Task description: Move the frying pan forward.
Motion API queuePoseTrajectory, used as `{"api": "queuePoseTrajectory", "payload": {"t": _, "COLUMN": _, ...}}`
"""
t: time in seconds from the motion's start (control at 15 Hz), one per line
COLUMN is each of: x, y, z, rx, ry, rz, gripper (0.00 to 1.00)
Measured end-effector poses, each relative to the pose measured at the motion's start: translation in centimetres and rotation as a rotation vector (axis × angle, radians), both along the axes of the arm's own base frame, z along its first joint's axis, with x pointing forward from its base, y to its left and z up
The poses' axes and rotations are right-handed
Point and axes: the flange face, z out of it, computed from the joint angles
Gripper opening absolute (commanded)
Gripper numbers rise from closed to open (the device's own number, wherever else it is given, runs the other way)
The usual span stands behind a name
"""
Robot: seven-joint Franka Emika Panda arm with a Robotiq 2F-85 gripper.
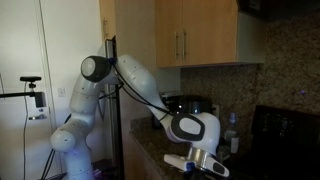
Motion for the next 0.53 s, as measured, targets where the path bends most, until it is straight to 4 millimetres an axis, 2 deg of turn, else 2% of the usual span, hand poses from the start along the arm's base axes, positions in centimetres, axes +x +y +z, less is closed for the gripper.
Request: {"api": "queuePoseTrajectory", "payload": {"t": 0.53, "x": -1.7, "y": -3.6, "z": 1.7, "rx": 0.010, "ry": -0.085, "rz": -0.030, "gripper": 0.02}}
